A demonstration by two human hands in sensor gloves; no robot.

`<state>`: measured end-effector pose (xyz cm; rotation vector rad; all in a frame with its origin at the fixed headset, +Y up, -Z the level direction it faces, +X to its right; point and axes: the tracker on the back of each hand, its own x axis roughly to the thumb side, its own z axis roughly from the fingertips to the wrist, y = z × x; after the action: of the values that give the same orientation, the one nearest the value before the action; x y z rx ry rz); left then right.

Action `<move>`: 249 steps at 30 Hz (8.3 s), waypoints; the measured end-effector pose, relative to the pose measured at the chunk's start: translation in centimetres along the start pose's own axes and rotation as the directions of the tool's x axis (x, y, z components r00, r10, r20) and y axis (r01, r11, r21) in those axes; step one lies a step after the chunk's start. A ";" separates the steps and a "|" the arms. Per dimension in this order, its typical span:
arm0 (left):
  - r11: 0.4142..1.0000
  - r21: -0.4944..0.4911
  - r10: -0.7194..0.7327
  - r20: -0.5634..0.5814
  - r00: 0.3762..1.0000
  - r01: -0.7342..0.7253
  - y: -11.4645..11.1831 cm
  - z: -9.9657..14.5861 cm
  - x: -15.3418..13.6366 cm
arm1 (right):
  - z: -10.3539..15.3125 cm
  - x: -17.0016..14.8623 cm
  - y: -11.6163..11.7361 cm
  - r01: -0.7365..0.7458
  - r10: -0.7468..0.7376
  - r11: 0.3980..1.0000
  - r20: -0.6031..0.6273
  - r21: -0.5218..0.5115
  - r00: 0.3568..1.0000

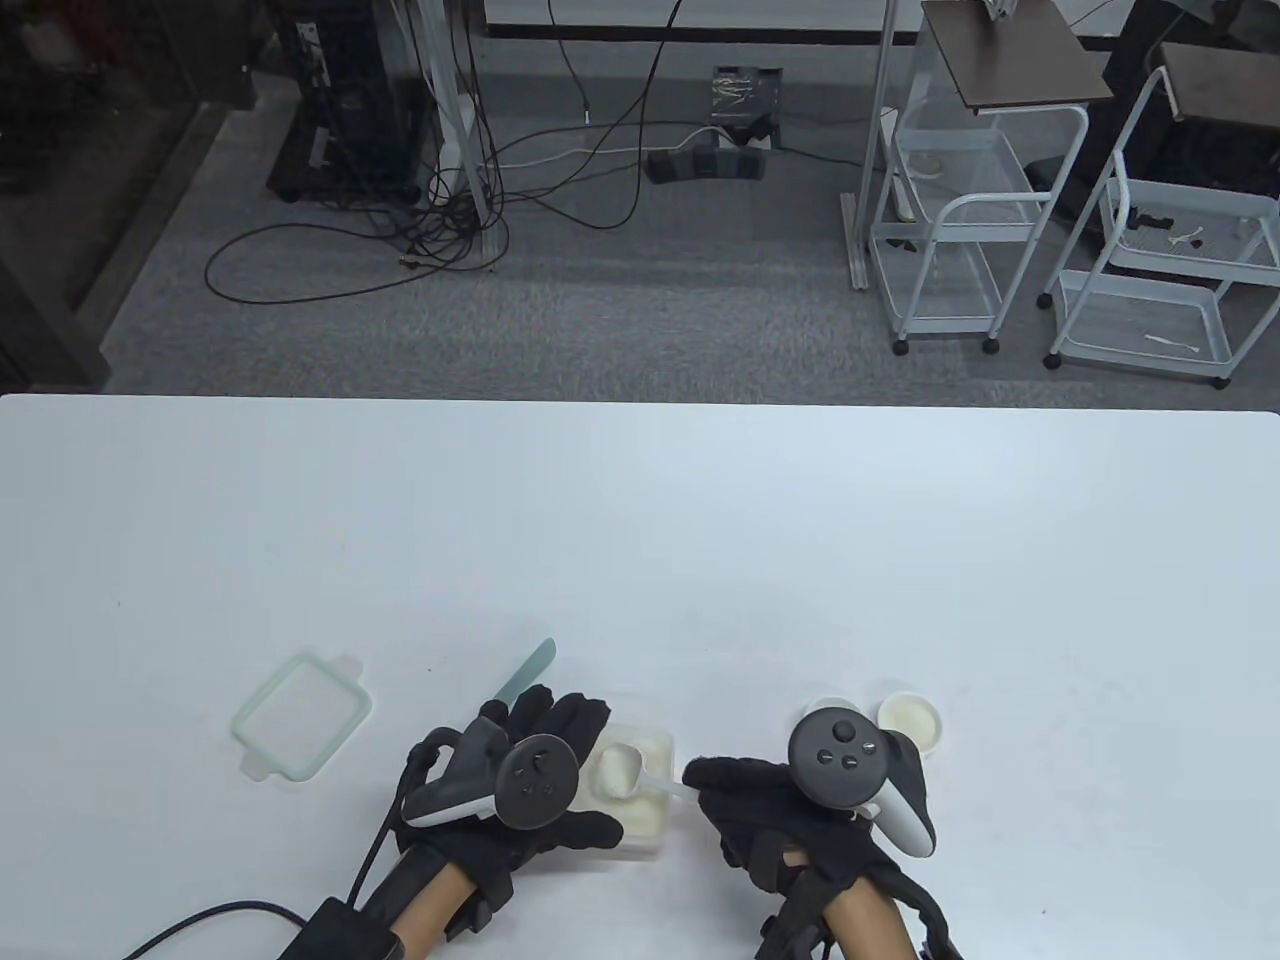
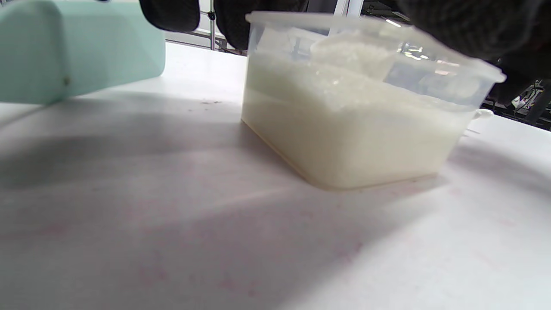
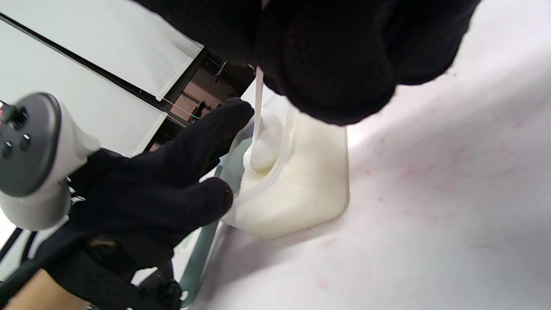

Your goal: Scoop white sugar with coffee spoon and level it off using dessert spatula

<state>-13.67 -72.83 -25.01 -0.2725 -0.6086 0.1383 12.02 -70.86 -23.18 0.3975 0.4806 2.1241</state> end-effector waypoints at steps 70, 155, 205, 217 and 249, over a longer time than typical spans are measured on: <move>0.952 -0.058 0.245 -0.449 0.859 -0.301 4.8 2.9 -4.4 | 0.7 -0.6 -1.7 0.138 -0.137 0.990 0.024 -0.035 0.990; 0.967 -0.253 -0.107 -0.323 0.940 0.023 4.8 2.4 0.7 | 1.9 -1.0 -3.4 0.324 -0.325 0.946 0.074 0.023 0.943; 0.929 -0.351 -0.320 -0.612 0.723 0.114 0.5 1.2 -5.6 | 1.4 -0.8 -2.6 0.247 -0.248 0.968 0.034 0.032 0.968; 0.975 -0.004 -0.203 -0.421 0.884 0.222 3.0 1.9 -3.9 | 1.3 -0.8 -2.4 0.246 -0.247 0.969 0.028 0.038 0.969; 0.975 0.018 -0.200 -0.350 0.915 0.220 3.4 2.0 -2.4 | 8.2 -4.2 -10.2 0.087 -0.229 0.916 -0.333 -0.391 0.915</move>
<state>-16.94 -69.60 -25.74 -0.1686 -0.2782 -0.1005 25.24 -67.43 -21.35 -0.2620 0.2998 2.0708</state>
